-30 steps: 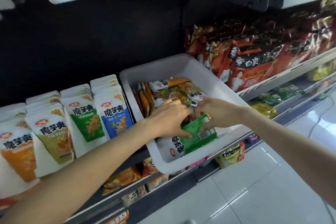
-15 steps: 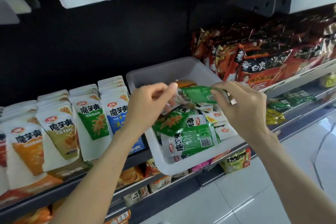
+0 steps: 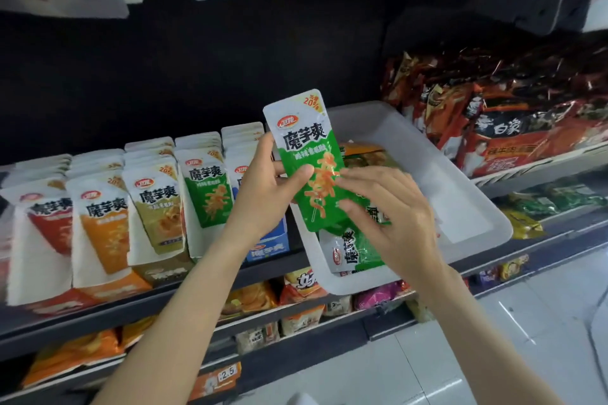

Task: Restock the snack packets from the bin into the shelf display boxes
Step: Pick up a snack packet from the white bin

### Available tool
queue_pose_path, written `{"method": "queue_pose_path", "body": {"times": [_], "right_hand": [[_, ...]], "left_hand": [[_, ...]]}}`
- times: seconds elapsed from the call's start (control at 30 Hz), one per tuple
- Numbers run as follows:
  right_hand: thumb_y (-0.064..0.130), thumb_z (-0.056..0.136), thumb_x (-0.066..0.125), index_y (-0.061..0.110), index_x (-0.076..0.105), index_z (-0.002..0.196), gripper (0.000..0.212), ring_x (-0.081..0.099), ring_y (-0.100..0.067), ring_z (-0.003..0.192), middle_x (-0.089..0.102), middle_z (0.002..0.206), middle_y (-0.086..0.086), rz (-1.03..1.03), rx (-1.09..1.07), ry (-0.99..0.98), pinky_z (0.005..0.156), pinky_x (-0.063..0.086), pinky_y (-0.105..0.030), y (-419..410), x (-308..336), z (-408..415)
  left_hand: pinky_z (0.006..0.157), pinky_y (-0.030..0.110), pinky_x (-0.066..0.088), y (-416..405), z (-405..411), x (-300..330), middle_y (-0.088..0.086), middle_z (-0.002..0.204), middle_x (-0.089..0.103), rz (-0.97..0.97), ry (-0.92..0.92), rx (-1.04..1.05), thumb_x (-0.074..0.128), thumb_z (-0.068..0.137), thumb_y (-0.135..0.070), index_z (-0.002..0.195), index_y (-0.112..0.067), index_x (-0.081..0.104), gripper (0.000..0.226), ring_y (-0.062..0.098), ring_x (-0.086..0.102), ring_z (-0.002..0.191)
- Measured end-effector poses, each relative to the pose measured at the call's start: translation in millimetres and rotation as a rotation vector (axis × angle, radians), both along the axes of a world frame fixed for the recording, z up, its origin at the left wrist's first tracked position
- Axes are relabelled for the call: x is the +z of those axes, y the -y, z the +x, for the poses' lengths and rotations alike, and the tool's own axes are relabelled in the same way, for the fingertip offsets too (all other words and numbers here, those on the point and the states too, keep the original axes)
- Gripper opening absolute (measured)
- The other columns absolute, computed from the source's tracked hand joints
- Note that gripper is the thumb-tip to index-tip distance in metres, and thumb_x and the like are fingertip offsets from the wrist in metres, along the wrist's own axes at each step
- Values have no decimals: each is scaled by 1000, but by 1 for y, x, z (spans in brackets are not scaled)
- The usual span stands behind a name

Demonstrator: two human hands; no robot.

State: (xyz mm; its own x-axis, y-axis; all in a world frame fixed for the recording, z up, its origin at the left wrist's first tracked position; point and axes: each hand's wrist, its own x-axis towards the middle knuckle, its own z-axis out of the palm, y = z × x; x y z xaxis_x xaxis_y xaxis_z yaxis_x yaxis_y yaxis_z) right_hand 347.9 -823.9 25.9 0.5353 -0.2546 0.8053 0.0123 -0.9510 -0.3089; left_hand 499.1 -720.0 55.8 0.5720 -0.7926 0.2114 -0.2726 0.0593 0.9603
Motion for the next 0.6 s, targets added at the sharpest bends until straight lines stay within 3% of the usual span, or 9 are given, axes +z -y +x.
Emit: {"method": "queue_pose_path", "body": {"times": [0.1, 0.23, 0.27, 0.33, 0.4, 0.47, 0.53, 0.6], "right_hand": [[25, 90, 61, 14, 61, 120, 32, 58, -7, 108, 62, 116, 6, 250, 23, -17, 90, 51, -31, -3, 23, 8], [28, 83, 71, 38, 37, 134, 62, 61, 0, 97, 54, 124, 10, 406, 114, -186, 75, 52, -18, -1, 61, 29], [28, 81, 73, 41, 39, 130, 61, 63, -1, 90, 58, 117, 13, 426, 150, -255, 71, 52, -17, 0, 70, 35], [25, 79, 75, 35, 56, 108, 36, 66, -2, 76, 67, 94, 13, 450, 270, -416, 65, 53, -21, 1, 84, 48], [25, 80, 74, 25, 63, 88, 14, 63, -7, 67, 68, 78, 9, 344, 332, -505, 61, 51, -27, -2, 89, 67], [25, 82, 72, 24, 62, 83, 10, 59, -7, 63, 64, 71, 9, 239, 304, -455, 60, 48, -30, -7, 87, 90], [27, 83, 69, 29, 60, 82, 9, 57, -5, 59, 61, 68, 12, 211, 249, -368, 60, 46, -30, -13, 86, 114], [29, 83, 68, 30, 60, 83, 7, 58, -6, 61, 61, 68, 14, 193, 160, -329, 64, 46, -32, -16, 83, 138]], "left_hand": [[78, 44, 57, -11, 3, -1, -9, 110, 68, 23, 96, -27, 64, 89, -18, 116, -41, 40, 42, 11, 68, 94], [70, 45, 57, -37, 10, -2, -15, 99, 71, 105, 220, -57, 65, 85, -30, 121, -41, 44, 43, 16, 70, 74], [71, 45, 57, -45, 13, -2, -12, 100, 71, 137, 229, -63, 64, 82, -37, 127, -38, 45, 48, 17, 70, 74], [76, 39, 57, -62, 21, -4, -8, 106, 69, 189, 270, -39, 61, 76, -48, 130, -38, 45, 57, 8, 69, 79], [77, 20, 55, -79, 30, -7, -16, 100, 65, 180, 323, 38, 63, 78, -42, 120, -50, 44, 47, -5, 64, 82], [72, 8, 48, -93, 43, -12, -23, 95, 61, 151, 384, 185, 66, 85, -30, 115, -53, 42, 45, -10, 60, 85], [72, 12, 49, -105, 60, -21, -22, 101, 63, 186, 430, 338, 65, 87, -28, 123, -46, 47, 44, -7, 60, 87], [72, 18, 50, -115, 76, -32, -22, 109, 62, 338, 478, 422, 64, 87, -37, 131, -37, 45, 48, -6, 59, 88]]}}
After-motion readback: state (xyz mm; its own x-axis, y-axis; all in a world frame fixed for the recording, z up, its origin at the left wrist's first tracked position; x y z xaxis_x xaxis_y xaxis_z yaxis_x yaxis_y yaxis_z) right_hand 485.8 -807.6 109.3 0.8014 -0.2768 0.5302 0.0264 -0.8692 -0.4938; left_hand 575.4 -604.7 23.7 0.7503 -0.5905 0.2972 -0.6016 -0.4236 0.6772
